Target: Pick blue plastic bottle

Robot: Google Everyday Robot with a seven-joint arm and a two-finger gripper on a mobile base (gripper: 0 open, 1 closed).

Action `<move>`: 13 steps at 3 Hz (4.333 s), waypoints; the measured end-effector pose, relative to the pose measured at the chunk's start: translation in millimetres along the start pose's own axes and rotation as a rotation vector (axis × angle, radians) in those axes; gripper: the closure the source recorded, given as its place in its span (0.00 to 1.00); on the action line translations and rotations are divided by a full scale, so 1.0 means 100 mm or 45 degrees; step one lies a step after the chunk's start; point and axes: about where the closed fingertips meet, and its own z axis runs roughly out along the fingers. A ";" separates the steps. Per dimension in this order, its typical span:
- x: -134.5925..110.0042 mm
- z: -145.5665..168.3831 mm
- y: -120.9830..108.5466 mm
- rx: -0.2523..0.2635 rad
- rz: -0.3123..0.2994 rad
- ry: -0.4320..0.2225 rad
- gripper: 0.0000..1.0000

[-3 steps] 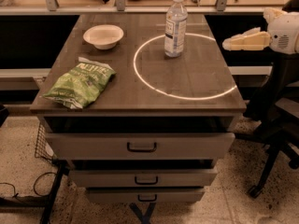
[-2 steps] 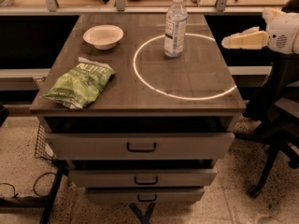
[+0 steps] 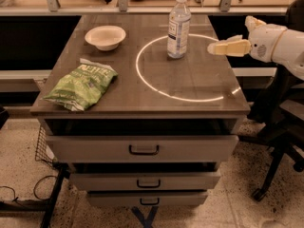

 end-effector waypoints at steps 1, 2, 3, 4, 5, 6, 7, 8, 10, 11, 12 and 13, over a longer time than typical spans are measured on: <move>0.06 0.51 0.06 -0.101 0.032 -0.031 0.00; 0.02 0.82 0.08 -0.156 0.042 -0.035 0.00; -0.04 1.07 0.07 -0.190 0.046 -0.038 0.00; -0.05 1.29 0.08 -0.224 0.061 -0.053 0.00; -0.03 1.46 0.09 -0.241 0.089 -0.075 0.00; 0.03 1.63 0.10 -0.238 0.125 -0.078 0.16; 0.03 1.66 0.12 -0.244 0.127 -0.079 0.39; 0.03 1.69 0.15 -0.251 0.128 -0.079 0.64; 0.03 1.74 0.20 -0.263 0.129 -0.079 1.00; 0.03 1.74 0.20 -0.263 0.130 -0.079 1.00; -0.11 1.78 0.22 -0.255 0.116 -0.113 1.00; -0.47 1.74 0.24 -0.238 0.068 -0.181 1.00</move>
Offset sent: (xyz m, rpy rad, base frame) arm 0.0787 0.0768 -0.0096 0.0473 0.0308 0.1571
